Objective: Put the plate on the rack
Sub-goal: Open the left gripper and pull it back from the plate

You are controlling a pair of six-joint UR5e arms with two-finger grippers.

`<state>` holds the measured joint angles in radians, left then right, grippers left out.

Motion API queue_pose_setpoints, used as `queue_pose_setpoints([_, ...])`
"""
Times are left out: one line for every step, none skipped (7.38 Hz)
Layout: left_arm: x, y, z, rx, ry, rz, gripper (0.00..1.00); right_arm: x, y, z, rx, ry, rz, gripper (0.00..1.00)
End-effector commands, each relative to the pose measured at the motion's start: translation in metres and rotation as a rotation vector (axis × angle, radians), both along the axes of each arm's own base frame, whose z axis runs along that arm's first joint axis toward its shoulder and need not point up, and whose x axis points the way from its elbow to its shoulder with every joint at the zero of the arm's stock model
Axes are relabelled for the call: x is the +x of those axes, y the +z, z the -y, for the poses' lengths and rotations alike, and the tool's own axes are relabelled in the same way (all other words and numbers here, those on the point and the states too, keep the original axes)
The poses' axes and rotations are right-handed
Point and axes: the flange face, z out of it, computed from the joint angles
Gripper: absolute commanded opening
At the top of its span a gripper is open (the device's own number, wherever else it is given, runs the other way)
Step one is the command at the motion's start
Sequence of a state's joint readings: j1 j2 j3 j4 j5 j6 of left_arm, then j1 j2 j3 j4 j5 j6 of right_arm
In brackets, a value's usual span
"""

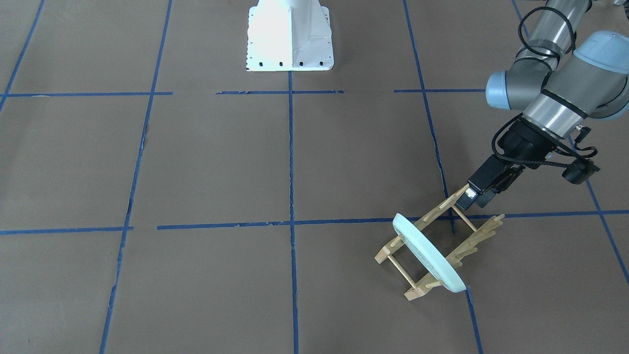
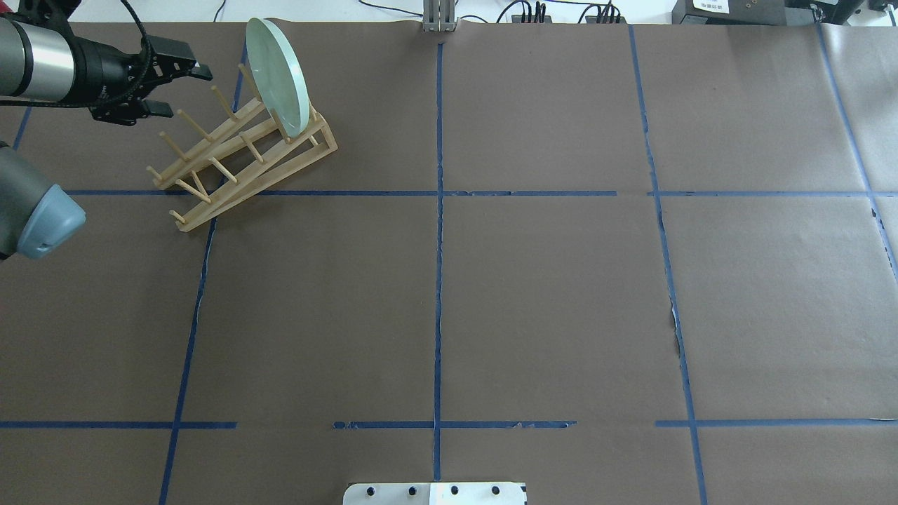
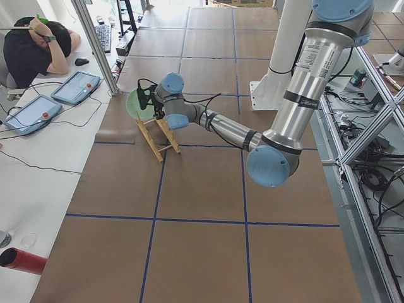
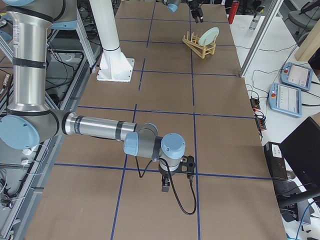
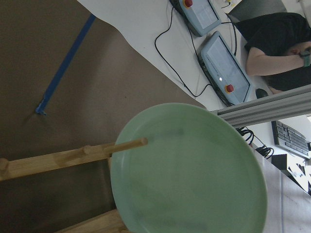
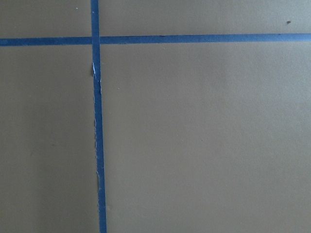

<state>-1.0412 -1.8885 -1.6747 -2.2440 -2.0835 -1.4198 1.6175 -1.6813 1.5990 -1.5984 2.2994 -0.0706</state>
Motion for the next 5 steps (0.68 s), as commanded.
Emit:
queue_pose_setpoints([-0.021, 0.002, -0.016, -0.021, 0.189, 0.304, 1.00, 0.000, 0.000, 0.000, 0.001, 0.001, 0.000, 1.00])
queue_pose_setpoints([-0.044, 0.012, -0.018, 0.031, 0.281, 0.406, 1.00, 0.000, 0.000, 0.000, -0.001, -0.001, 0.000, 1.00])
queue_pose_setpoints([-0.087, 0.043, -0.021, 0.121, 0.362, 0.495, 1.00, 0.000, 0.000, 0.000, -0.001, 0.001, 0.000, 1.00])
queue_pose_setpoints([-0.130, 0.083, -0.028, 0.201, 0.457, 0.565, 1.00, 0.000, 0.000, 0.000, -0.001, 0.001, 0.000, 1.00])
queue_pose_setpoints([-0.164, 0.129, -0.040, 0.263, 0.579, 0.555, 1.00, 0.000, 0.000, 0.000, 0.001, 0.001, 0.000, 1.00])
